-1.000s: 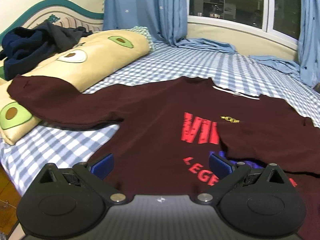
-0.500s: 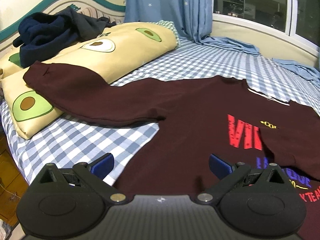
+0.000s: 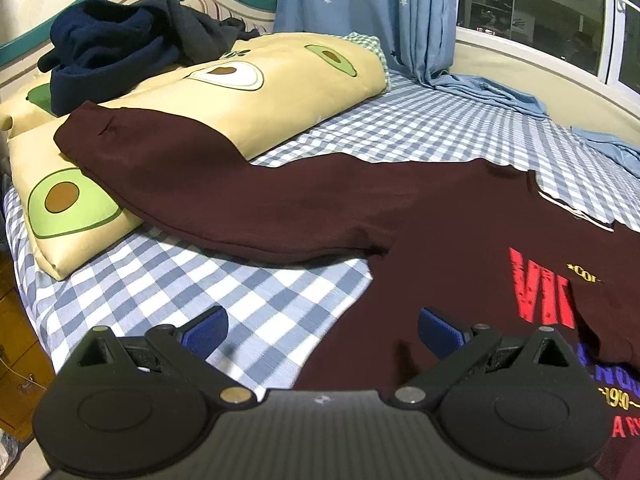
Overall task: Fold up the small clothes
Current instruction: 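Move the left gripper to the other sleeve cuff on the pillow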
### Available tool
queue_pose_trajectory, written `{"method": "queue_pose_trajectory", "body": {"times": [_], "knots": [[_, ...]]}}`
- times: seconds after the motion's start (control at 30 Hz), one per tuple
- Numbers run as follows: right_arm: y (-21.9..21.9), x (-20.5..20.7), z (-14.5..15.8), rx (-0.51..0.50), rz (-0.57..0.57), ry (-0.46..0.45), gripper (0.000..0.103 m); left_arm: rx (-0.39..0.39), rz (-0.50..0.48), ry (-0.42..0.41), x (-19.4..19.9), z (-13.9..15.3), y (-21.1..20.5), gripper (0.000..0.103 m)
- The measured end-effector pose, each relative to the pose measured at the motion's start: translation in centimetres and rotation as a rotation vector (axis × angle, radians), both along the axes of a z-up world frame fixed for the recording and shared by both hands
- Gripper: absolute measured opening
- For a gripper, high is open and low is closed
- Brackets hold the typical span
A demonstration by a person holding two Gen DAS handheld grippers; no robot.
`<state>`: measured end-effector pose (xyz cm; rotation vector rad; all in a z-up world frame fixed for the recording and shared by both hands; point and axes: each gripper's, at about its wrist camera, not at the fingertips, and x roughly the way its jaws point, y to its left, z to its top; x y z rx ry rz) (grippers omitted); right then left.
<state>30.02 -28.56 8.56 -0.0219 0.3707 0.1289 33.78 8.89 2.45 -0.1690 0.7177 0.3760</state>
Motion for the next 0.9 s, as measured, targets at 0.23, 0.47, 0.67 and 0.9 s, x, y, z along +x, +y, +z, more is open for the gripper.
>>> {"method": "queue_pose_trajectory", "body": {"times": [0.23,0.47,0.67,0.9], "knots": [[4.2,2.0,-1.1,-0.025,0.042,0.023,0.103,-0.019,0.009,-0.009,1.1,-0.6,2.8,0.102],[7.1,2.8,-2.0,-0.056,0.071,0.034,0.103,-0.048,0.018,-0.019,2.0,-1.1,4.7,0.102],[9.0,3.5,-2.3,-0.063,0.09,0.044,0.103,-0.069,0.014,-0.029,2.4,-1.4,5.6,0.102],[11.3,3.4,-2.4,-0.062,0.105,0.045,0.103,-0.115,0.006,-0.052,2.5,-1.9,6.8,0.102]]}}
